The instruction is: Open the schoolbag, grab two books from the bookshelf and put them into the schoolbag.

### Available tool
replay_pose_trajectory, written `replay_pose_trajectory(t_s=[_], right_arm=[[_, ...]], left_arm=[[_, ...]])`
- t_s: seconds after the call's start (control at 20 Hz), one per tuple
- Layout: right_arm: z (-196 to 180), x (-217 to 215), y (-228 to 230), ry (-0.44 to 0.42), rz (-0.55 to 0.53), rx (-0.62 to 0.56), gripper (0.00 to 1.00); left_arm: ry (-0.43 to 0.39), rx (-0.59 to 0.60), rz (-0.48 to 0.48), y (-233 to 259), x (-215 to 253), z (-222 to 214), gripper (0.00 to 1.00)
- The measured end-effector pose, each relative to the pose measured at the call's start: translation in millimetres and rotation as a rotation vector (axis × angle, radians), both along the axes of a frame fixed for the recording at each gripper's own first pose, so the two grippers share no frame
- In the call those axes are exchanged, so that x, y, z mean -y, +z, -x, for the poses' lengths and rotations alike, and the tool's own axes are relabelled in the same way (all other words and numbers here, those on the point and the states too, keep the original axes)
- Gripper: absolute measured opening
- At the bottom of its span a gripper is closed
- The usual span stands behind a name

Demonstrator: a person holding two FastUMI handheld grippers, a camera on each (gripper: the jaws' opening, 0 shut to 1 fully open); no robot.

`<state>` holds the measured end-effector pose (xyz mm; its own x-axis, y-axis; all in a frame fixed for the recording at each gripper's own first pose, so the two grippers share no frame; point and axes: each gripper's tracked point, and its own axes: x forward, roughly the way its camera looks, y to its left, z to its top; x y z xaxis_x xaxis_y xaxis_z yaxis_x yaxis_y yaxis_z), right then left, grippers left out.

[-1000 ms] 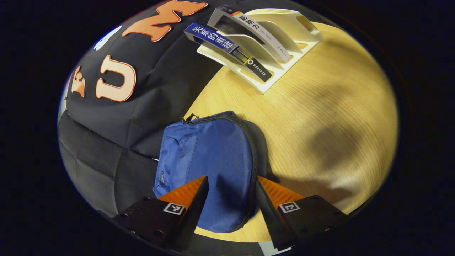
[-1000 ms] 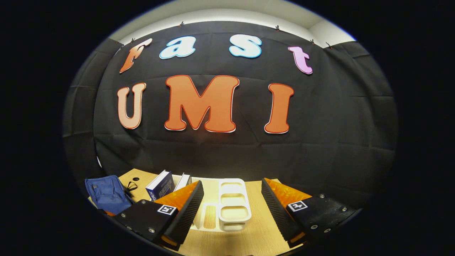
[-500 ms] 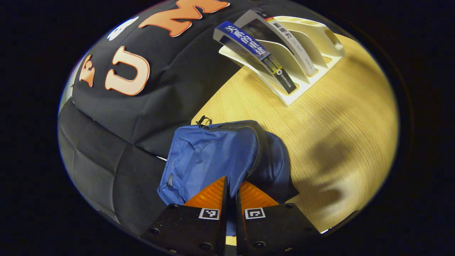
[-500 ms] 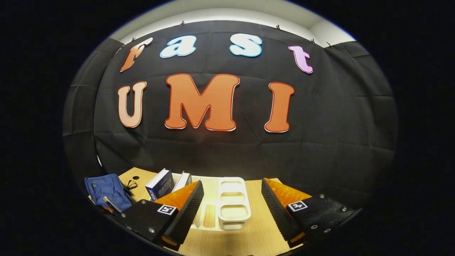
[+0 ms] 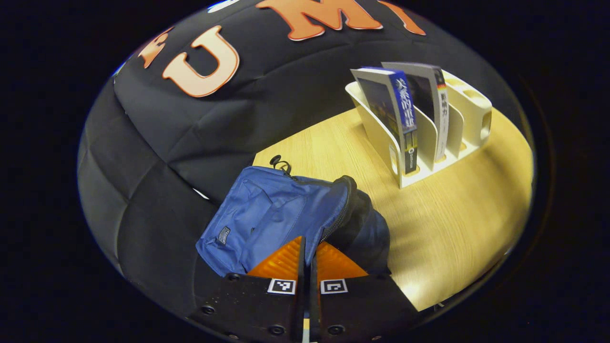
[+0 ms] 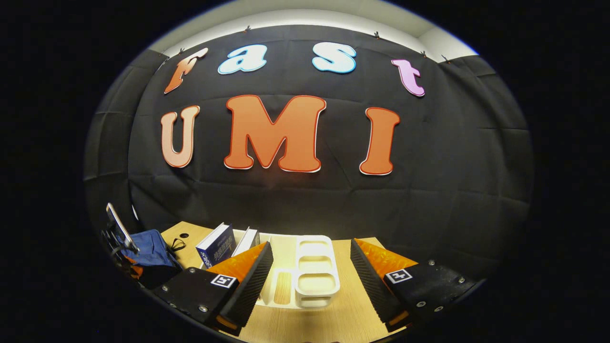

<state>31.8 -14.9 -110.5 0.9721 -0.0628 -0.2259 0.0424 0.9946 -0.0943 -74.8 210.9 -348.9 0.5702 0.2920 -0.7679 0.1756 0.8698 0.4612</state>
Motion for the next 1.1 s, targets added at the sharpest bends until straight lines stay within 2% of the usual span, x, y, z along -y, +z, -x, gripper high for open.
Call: replay_pose_trajectory(t_s=[0.2, 0.7, 1.0, 1.05, 1.1], right_arm=[[-6.6, -18.5, -1.9, 0.039, 0.001, -0.011, 0.97], [-33.3, -105.0, -11.7, 0.201, -0.024, -0.101, 0.98], [-62.8, -165.0, -52.1, 0.272, -0.009, -0.263, 0.98], [-66.5, -175.6, -60.7, 0.283, -0.008, -0.301, 0.98], [-71.4, -184.3, -69.9, 0.289, -0.002, -0.336, 0.98]], left_arm=[[0.064, 0.052, 0.126, 36.2, -13.5, -17.4, 0.05], [0.124, 0.128, 0.365, 105.4, -51.5, -53.5, 0.05], [0.179, 0.124, 0.559, 126.6, -67.0, -70.9, 0.04], [0.185, 0.124, 0.591, 129.4, -67.7, -73.5, 0.00], [0.189, 0.118, 0.626, 130.7, -68.7, -75.0, 0.04]])
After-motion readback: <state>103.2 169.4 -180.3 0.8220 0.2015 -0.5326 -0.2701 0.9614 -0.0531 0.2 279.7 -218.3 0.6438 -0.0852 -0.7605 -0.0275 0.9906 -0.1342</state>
